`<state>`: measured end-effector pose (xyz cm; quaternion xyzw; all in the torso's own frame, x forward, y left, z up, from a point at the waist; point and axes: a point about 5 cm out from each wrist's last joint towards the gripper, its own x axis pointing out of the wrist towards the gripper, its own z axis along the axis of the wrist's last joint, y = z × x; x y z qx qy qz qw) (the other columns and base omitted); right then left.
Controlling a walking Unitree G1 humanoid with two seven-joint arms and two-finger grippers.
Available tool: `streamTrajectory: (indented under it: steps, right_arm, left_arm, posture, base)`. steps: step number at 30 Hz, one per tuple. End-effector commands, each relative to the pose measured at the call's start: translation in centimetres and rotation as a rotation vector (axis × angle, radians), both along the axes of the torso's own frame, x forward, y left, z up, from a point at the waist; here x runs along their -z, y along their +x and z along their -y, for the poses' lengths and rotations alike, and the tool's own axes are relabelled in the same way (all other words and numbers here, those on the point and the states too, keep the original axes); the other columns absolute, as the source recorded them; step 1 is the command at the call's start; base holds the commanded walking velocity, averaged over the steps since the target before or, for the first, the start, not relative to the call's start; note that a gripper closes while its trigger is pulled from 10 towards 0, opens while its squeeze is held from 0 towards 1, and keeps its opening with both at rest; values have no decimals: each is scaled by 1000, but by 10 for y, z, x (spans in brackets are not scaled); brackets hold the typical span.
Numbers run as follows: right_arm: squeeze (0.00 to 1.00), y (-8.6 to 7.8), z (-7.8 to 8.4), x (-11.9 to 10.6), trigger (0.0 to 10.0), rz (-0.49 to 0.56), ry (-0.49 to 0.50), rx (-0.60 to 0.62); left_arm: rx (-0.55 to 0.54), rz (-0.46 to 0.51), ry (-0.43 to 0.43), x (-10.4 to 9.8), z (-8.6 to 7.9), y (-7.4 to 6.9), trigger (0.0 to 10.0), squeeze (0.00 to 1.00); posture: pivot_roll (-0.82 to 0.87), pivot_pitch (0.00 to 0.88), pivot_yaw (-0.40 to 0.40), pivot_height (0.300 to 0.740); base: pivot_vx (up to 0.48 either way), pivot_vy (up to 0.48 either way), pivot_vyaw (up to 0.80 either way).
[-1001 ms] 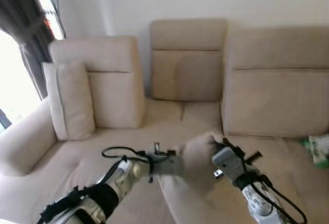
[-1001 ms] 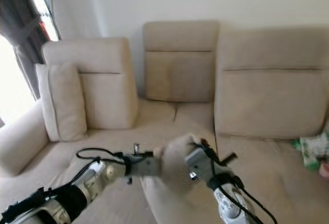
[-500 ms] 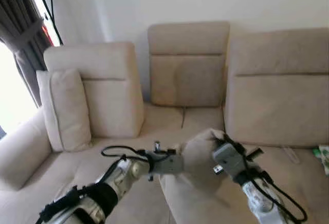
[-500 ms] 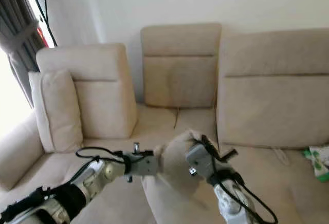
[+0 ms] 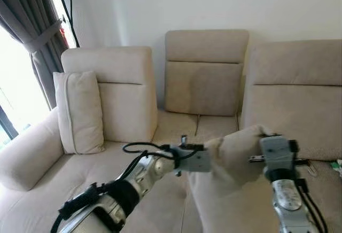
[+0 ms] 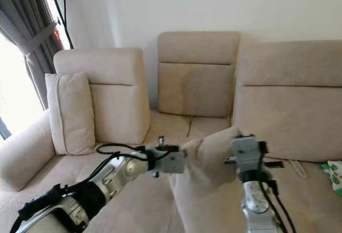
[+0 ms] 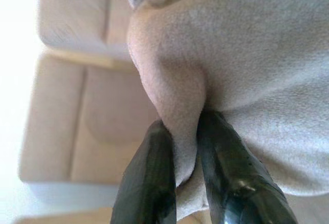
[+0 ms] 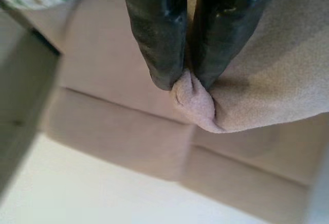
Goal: Move the pillow to the sofa from floor
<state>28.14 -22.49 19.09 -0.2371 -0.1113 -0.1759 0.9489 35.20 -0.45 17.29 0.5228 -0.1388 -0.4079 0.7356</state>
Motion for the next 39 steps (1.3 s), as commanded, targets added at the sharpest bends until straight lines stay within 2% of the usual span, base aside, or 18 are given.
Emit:
streamTrajectory:
  steps: [1,6,11,13,18,20,22,24,26,32,36,39]
  right_arm:
    - [0,-1,-6,-26,10000,118,-15,-14]
    - [0,-5,-10,-37,10000,160,-31,-7]
    - [0,-5,-9,-38,10000,162,-33,-1]
    - [0,-5,-3,-37,10000,151,-49,30]
    - [0,-4,0,-33,10000,125,-59,45]
    - [0,4,7,-17,10000,12,-8,65]
    - [0,6,8,-12,10000,-18,21,73]
    - [0,8,9,-14,10000,-12,68,69]
    - [0,9,10,-18,10000,0,67,63]
    - [0,12,16,-15,10000,-32,45,75]
    - [0,14,31,3,10000,-135,126,129]
    - [0,15,34,5,10000,-155,136,139]
  left_arm:
    - [28,36,-45,-11,6,-1,10000,0]
    - [82,98,-120,-33,23,-6,10000,0]
    - [82,105,-126,-35,24,-5,10000,0]
    - [65,134,-155,-42,26,-3,10000,0]
    - [48,150,-177,-45,27,-1,10000,0]
    - [-21,188,-239,-52,23,5,10000,0]
    - [-45,202,-258,-55,22,7,10000,0]
    - [-102,242,-324,-66,16,12,10000,0]
    - [-135,263,-360,-73,12,15,10000,0]
    - [-154,252,-339,-69,8,17,10000,0]
    - [-109,197,-297,-54,15,11,10000,0]
    - [-86,172,-283,-49,18,8,10000,0]
  posture:
    - [-171,0,105,740]
    - [-193,0,117,740]
    - [-198,0,120,740]
    - [-201,0,123,740]
    - [-201,0,123,740]
    - [-196,0,119,740]
    - [-196,0,119,740]
    - [-188,0,116,740]
    - [-180,0,111,740]
    - [-174,0,106,740]
    - [-170,0,99,740]
    - [-170,0,97,740]
  base:
    - [0,0,0]
    - [0,0,0]
    - [0,0,0]
    - [0,0,0]
    - [0,0,0]
    - [0,0,0]
    - [0,0,0]
    - [0,0,0]
    - [0,0,0]
    - [0,0,0]
    - [0,0,0]
    - [0,0,0]
